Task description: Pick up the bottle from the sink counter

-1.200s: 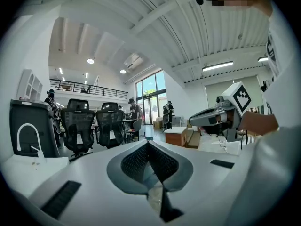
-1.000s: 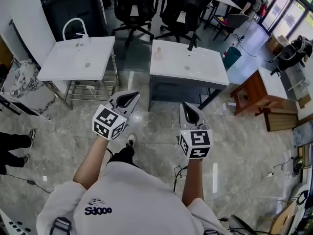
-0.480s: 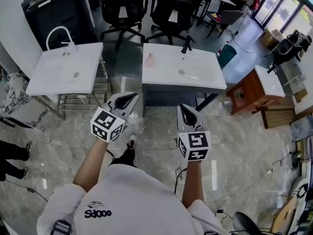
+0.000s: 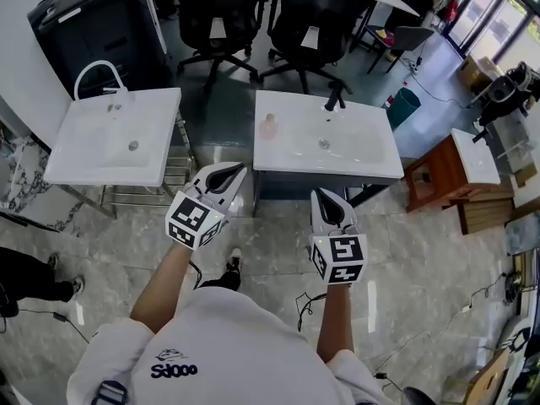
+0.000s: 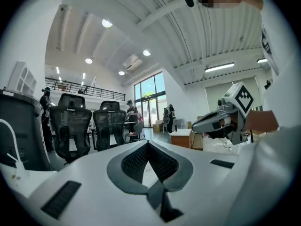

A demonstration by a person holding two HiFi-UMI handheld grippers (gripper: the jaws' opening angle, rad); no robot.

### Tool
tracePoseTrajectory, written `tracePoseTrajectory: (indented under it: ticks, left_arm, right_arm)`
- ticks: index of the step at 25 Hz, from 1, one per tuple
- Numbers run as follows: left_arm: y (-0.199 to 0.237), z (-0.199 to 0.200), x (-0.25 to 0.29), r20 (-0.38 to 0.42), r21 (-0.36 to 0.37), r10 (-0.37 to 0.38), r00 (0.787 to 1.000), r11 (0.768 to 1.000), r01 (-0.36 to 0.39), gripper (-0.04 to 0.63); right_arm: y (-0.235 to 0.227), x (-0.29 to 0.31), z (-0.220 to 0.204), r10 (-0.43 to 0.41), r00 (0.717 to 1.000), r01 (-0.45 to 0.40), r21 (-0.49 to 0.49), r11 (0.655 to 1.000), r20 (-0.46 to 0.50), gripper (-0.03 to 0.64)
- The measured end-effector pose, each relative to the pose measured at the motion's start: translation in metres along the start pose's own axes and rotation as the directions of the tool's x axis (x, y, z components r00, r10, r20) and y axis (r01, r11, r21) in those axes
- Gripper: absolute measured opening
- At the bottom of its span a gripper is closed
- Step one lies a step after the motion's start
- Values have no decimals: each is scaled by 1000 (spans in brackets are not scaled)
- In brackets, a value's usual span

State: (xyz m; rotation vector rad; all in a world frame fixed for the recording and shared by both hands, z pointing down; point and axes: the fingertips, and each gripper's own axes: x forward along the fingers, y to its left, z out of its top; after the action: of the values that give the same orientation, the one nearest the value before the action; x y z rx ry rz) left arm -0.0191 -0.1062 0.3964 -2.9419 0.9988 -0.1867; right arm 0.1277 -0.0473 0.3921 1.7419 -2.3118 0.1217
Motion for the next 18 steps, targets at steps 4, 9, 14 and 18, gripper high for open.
tracePoseTrajectory:
  ticks: [4, 9, 14, 18]
  left_arm:
    - [27, -12, 22, -43, -27, -6, 999, 1000, 5, 4]
    - [55, -28, 52, -90, -56, -41, 995, 998, 36, 3]
    - [81, -39, 79, -110, -80, -77, 991, 994, 69, 3]
    - [99, -49, 99, -137, -73, -99, 986, 993, 90, 5]
  right_arm:
    - [-6, 29, 4, -1, 1000, 1, 1, 1000, -11, 11]
    - [-18, 63, 5, -25, 1000, 25, 14, 1000, -20, 9]
    - [-27, 94, 7, -40, 999, 41, 22, 999, -36, 11]
    - [-33, 119, 10, -48, 998, 51, 57, 997, -44, 11]
